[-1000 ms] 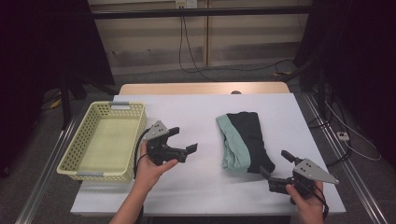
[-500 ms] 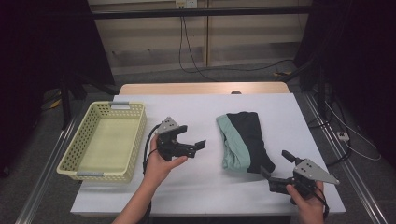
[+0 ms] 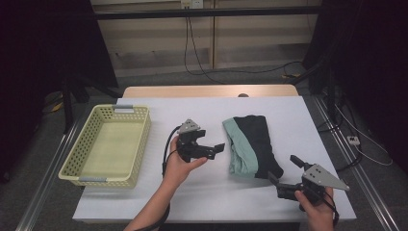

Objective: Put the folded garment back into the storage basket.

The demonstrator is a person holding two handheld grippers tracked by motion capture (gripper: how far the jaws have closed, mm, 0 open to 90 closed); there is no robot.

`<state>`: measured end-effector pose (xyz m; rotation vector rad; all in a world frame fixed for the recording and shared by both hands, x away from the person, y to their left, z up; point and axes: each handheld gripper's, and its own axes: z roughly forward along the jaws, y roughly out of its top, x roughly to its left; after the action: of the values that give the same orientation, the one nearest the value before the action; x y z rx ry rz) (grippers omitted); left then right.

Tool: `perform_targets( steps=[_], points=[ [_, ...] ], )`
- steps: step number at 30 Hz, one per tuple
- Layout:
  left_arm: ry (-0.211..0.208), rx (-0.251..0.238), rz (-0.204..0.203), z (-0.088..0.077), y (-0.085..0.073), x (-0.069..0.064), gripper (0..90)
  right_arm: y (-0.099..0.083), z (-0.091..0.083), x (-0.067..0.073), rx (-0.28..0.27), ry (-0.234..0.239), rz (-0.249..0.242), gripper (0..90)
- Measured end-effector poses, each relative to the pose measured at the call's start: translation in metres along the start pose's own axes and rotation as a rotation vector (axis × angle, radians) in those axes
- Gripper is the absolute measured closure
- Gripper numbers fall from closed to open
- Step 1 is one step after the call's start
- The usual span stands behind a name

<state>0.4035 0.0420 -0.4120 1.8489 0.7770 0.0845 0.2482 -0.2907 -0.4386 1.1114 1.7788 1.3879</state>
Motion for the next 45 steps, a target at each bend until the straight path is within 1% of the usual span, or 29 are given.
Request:
perform_targets(
  steps=[7, 12, 17, 23, 26, 28, 30, 36, 39, 41, 43, 45],
  points=[
    [-0.006, 0.012, -0.023, 0.013, -0.002, -0.001, 4.4, 0.000, 0.000, 0.000, 0.000, 0.000, 0.000, 3.3],
    [-0.013, 0.030, -0.037, 0.021, -0.003, -0.001, 4.9, 0.000, 0.000, 0.000, -0.001, -0.001, 0.000, 3.3],
    [-0.023, 0.039, -0.035, 0.027, -0.004, -0.004, 4.9, 0.000, 0.000, 0.000, 0.001, -0.002, 0.000, 3.3],
    [-0.012, 0.040, -0.022, 0.033, -0.004, -0.005, 5.3, 0.000, 0.000, 0.000, 0.001, -0.001, -0.002, 3.3],
    [-0.011, 0.040, -0.027, 0.036, -0.005, -0.005, 5.3, -0.001, 0.000, 0.000, 0.003, 0.000, -0.005, 3.4],
    [-0.004, 0.045, -0.022, 0.038, -0.006, -0.004, 5.6, -0.001, 0.000, 0.000, 0.003, -0.002, -0.007, 3.3],
    [-0.007, 0.040, -0.038, 0.041, -0.007, -0.004, 5.5, -0.001, 0.000, 0.000, 0.003, -0.002, -0.007, 3.3],
    [-0.029, 0.048, -0.047, 0.050, -0.006, -0.011, 5.4, -0.001, 0.000, 0.000, 0.004, -0.001, -0.010, 3.4],
    [-0.031, 0.052, -0.051, 0.055, -0.005, -0.015, 5.2, -0.001, 0.000, 0.000, 0.005, 0.001, -0.013, 3.4],
    [-0.022, 0.065, -0.045, 0.059, -0.006, -0.017, 5.2, -0.001, 0.000, 0.000, 0.004, 0.001, -0.012, 3.4],
    [-0.029, 0.085, -0.056, 0.064, -0.008, -0.018, 5.1, -0.001, 0.000, 0.000, 0.003, 0.002, -0.010, 3.4],
    [-0.028, 0.093, -0.063, 0.068, -0.012, -0.019, 5.1, -0.001, 0.000, 0.000, 0.005, 0.002, -0.008, 3.4]
  ],
)
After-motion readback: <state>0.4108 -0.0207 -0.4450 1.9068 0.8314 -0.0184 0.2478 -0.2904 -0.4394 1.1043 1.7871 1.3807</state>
